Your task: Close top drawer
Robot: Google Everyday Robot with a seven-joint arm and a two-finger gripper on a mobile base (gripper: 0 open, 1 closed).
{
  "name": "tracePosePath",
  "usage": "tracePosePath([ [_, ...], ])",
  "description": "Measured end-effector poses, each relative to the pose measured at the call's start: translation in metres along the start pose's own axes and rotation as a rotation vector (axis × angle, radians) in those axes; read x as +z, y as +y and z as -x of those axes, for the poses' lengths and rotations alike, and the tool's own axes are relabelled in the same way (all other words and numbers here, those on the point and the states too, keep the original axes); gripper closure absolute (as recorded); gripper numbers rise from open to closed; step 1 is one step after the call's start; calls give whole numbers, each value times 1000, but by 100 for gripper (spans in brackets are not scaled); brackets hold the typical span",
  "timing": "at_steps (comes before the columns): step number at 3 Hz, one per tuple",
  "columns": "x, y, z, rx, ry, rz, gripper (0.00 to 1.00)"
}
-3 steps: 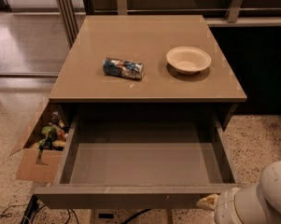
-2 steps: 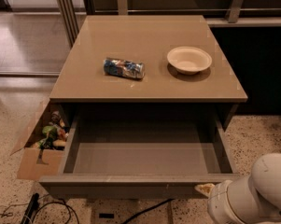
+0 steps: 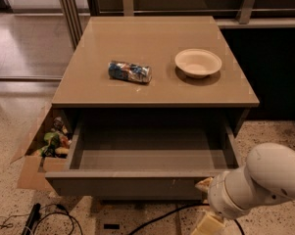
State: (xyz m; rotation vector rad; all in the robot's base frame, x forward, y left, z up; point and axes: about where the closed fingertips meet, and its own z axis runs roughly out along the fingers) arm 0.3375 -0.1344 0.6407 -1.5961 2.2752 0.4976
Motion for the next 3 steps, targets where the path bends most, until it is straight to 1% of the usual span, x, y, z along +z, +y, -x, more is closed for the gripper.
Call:
tracePosePath([
  [1, 4, -9, 4, -1, -3, 0, 48],
  [2, 4, -9, 4, -1, -3, 0, 38],
  [3, 4, -9, 4, -1, -3, 0, 14],
])
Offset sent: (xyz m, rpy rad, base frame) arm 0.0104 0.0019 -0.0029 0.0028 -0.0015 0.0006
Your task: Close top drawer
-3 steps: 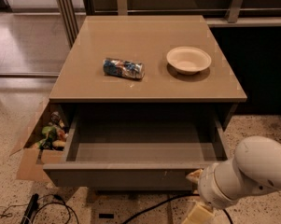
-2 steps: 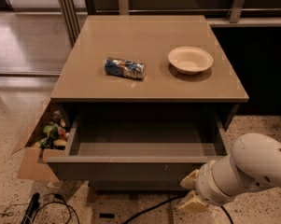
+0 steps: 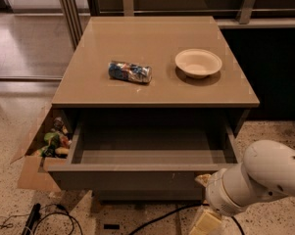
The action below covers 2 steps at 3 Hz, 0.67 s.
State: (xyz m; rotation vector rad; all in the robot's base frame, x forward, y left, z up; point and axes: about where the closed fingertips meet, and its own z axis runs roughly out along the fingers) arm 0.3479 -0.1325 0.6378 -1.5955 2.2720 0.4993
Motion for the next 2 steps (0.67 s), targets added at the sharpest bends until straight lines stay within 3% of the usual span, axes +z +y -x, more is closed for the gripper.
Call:
tracePosePath([
  [1, 3, -4, 3, 2, -2, 3, 0],
  [2, 6, -18, 17, -16, -2, -6, 0],
])
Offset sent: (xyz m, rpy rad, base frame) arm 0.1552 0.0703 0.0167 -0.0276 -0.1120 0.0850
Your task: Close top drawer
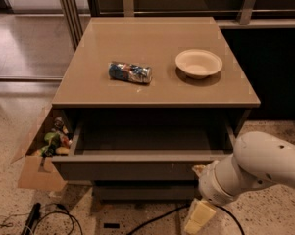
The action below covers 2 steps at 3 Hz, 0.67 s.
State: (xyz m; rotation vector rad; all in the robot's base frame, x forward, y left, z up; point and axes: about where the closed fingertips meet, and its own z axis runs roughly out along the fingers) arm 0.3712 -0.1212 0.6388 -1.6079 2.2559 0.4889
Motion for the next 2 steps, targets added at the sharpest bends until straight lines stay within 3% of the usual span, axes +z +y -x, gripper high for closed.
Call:
tracePosePath([
  [1, 0, 0, -1, 0, 0, 0, 19],
  [2, 5, -32, 26, -33, 11, -20, 42],
])
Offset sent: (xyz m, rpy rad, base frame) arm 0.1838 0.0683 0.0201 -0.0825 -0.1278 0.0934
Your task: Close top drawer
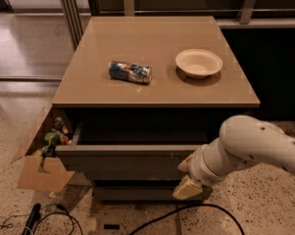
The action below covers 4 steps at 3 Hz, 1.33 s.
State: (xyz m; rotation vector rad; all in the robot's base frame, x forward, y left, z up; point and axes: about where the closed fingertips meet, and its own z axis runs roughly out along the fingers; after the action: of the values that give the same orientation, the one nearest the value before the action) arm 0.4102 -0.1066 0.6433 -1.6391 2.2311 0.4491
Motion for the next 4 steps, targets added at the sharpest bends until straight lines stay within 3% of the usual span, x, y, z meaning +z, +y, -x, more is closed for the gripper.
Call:
tracePosePath([
  [1, 4, -20, 44, -77, -4, -13, 41],
  [3, 4, -13, 37, -67, -2, -6, 0],
  [4, 7, -21, 42, -73, -15, 6, 0],
])
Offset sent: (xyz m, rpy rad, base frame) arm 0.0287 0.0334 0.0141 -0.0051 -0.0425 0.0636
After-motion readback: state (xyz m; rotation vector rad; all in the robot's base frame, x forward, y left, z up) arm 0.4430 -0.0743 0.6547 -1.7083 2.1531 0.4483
